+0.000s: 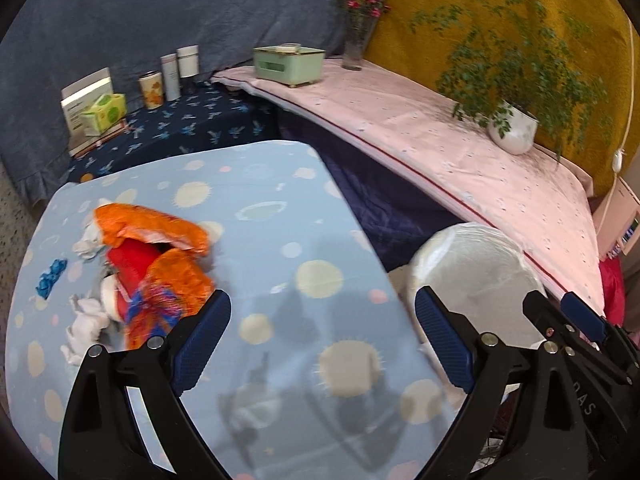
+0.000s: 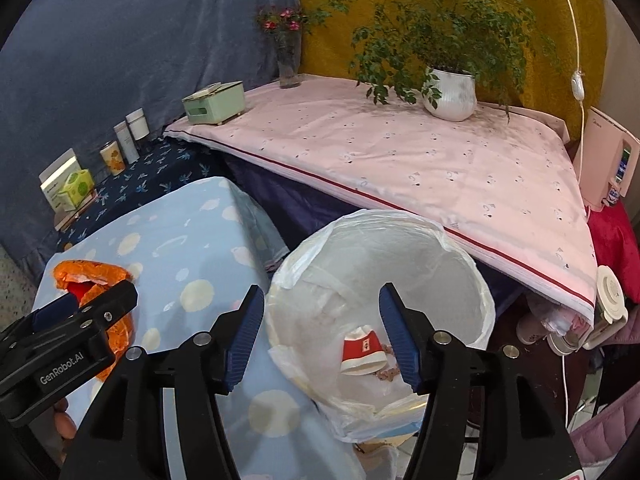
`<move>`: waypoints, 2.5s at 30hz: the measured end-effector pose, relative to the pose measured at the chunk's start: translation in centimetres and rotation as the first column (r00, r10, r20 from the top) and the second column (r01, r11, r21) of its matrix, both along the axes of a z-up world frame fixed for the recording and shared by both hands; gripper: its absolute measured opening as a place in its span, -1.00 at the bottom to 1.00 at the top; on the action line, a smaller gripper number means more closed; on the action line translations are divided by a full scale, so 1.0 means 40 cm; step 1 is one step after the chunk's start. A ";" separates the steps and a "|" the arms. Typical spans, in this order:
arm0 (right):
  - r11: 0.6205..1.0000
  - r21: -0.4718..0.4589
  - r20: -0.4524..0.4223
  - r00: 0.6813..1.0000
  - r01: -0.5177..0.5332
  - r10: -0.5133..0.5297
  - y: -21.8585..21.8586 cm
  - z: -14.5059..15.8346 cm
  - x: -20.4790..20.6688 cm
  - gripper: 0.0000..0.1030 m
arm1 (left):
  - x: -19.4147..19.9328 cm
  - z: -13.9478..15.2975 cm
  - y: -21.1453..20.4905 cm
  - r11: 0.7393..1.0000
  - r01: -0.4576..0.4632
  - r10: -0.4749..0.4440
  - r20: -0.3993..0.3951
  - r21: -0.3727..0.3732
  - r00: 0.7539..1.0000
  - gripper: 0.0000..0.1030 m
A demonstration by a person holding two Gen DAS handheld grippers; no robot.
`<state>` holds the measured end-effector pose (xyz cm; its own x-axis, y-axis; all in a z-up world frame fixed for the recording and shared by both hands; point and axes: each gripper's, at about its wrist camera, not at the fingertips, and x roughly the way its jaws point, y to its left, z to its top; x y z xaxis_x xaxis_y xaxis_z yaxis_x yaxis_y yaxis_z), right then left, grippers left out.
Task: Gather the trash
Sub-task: 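Move both open grippers back to the trash pile, then grasp the orange snack bag with the right gripper while the left grasps the white cloth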
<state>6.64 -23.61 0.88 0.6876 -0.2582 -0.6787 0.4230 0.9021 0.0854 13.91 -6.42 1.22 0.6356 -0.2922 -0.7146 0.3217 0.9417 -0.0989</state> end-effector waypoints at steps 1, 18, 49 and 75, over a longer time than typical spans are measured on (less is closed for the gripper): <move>1.000 -0.002 -0.001 1.000 -0.012 0.012 0.016 0.000 0.004 0.13 | 0.001 -0.002 0.020 1.000 -0.015 0.015 0.000 0.000 1.000 0.73; 0.963 -0.032 -0.059 0.963 -0.267 0.264 0.351 -0.043 0.091 0.13 | 0.039 -0.059 0.391 0.959 -0.283 0.283 -0.043 0.012 0.958 0.74; 0.887 0.052 -0.216 0.862 -0.458 0.458 0.645 -0.271 0.235 0.15 | 0.125 -0.280 0.613 0.948 -0.317 0.298 -0.277 -0.026 0.914 0.79; 0.882 0.050 -0.129 0.873 -0.469 0.471 0.602 -0.185 0.182 -0.79 | 0.058 -0.175 0.549 0.974 -0.227 0.217 -0.190 -0.029 0.958 -0.87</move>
<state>13.93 0.45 -6.50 0.6275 0.0849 -0.7740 -0.0418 0.9963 0.0754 16.24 15.55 -5.78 0.5475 -0.1971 -0.8132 0.0770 0.9796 -0.1856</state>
